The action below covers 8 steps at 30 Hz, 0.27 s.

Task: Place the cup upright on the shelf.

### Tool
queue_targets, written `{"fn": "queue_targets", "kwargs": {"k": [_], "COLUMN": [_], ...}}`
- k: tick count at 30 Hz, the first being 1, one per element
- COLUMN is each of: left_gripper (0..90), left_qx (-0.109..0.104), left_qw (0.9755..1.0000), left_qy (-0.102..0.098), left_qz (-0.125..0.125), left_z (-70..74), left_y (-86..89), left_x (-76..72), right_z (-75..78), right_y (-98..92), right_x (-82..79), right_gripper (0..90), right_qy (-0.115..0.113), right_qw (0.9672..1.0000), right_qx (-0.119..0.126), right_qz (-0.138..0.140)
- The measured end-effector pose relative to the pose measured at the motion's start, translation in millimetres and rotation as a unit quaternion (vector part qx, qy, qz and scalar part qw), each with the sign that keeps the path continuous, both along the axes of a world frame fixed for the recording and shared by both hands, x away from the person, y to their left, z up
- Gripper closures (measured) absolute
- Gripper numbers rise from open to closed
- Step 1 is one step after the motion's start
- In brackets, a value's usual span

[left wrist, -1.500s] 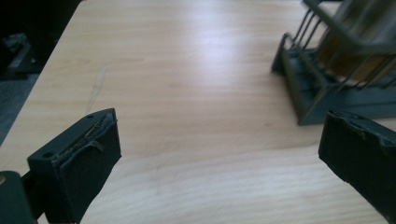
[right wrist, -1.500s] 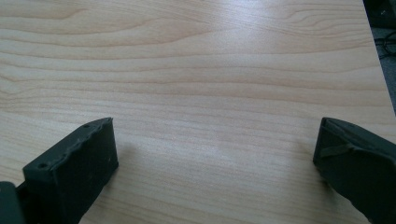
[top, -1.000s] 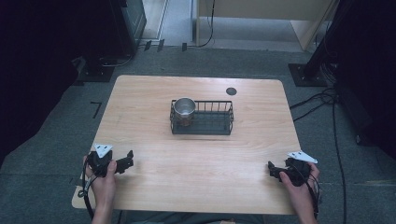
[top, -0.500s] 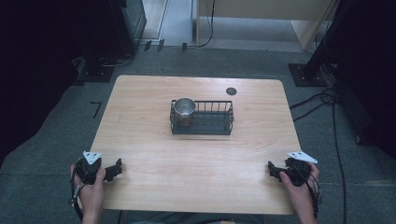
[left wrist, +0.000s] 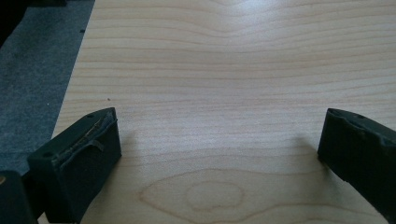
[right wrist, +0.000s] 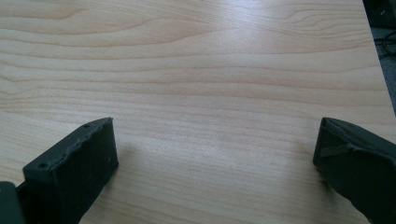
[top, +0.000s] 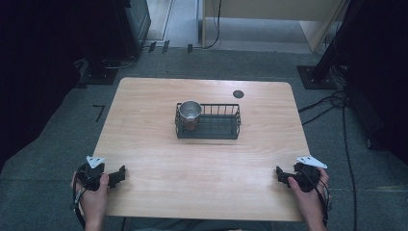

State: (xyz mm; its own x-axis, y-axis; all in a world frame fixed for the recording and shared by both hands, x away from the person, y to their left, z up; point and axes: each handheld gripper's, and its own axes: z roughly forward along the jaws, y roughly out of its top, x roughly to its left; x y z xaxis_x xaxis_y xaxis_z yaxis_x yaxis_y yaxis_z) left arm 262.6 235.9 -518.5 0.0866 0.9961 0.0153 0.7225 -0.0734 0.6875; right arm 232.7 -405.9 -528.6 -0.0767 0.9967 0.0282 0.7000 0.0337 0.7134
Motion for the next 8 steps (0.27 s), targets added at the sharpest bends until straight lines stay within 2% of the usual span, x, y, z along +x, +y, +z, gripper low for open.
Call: {"fn": "queue_targets", "kwargs": {"k": [1, 4, 8], "left_gripper": [0.0, 0.0, 0.0], "left_qx": [-0.001, 0.001, 0.000], "left_qw": [0.9999, 0.9999, 1.0000], "left_qy": [-0.002, -0.001, 0.000], "left_qz": [0.012, 0.011, 0.008], "left_z": [-0.2, -0.1, -0.1], "left_y": [-2.3, -5.4, -5.7], "left_x": [-1.0, -0.7, -0.2], "right_z": [0.1, 0.1, 0.2], "right_y": [0.0, 0.2, 0.4], "right_x": [0.0, 0.2, 0.3], "right_gripper": [0.0, 0.0, 0.0], "right_qy": [0.001, 0.001, 0.001], "right_qw": [1.0000, 0.9998, 0.9998], "right_qx": [0.001, 0.001, 0.001], "right_qz": [-0.004, -0.018, -0.019]}}
